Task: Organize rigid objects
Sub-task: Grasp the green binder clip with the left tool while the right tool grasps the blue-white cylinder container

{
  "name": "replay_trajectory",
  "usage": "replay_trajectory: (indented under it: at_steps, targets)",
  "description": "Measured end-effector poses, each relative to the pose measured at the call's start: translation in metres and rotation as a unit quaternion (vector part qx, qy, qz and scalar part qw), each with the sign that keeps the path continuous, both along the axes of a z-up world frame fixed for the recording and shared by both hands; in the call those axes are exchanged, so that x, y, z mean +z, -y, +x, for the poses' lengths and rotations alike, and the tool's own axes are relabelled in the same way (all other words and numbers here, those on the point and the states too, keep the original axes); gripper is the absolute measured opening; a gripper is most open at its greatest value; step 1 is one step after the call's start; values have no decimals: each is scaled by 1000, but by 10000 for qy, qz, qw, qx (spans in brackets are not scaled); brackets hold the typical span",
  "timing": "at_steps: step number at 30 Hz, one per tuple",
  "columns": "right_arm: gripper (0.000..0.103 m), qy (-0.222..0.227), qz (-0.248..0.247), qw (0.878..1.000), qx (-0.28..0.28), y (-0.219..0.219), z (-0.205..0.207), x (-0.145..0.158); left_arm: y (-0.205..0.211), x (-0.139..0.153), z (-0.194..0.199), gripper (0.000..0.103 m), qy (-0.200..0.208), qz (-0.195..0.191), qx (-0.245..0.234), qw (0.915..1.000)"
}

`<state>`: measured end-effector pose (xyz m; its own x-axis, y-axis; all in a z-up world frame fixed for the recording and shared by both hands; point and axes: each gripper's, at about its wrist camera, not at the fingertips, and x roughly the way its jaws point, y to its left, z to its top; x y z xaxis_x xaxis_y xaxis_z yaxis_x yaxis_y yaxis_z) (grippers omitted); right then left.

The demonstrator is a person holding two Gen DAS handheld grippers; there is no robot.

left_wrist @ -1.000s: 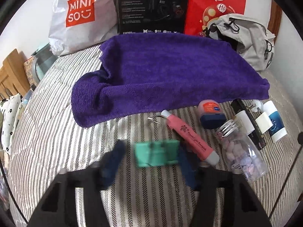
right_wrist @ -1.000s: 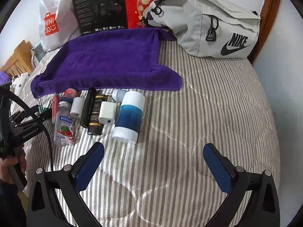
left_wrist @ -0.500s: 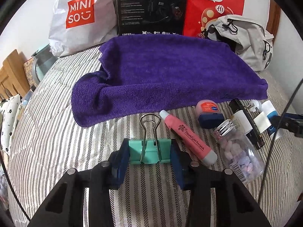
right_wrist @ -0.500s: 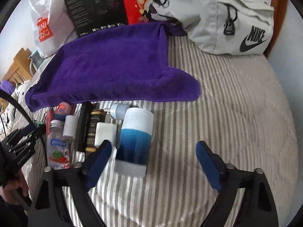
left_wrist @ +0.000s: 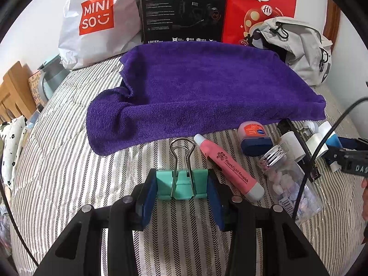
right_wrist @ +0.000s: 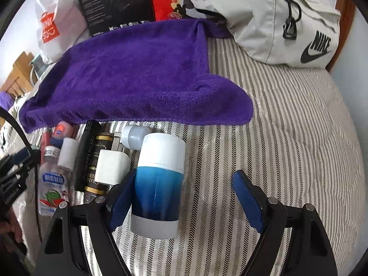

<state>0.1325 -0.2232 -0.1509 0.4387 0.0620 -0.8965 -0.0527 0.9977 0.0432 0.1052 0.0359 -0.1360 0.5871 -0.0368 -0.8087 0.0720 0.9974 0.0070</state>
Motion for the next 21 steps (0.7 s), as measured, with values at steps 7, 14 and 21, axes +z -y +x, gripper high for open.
replay_trajectory:
  at_steps: [7, 14, 21]
  targets:
    - [50, 155, -110, 9998, 52, 4, -2, 4, 1, 0, 1, 40, -8, 30, 27, 10000]
    - [36, 164, 21, 9996, 230, 2, 1, 5, 0, 1, 4, 39, -88, -3, -29, 10000]
    - [36, -37, 450, 9986, 284, 15, -12, 12, -12, 5, 2, 39, -239, -280, 16, 9993]
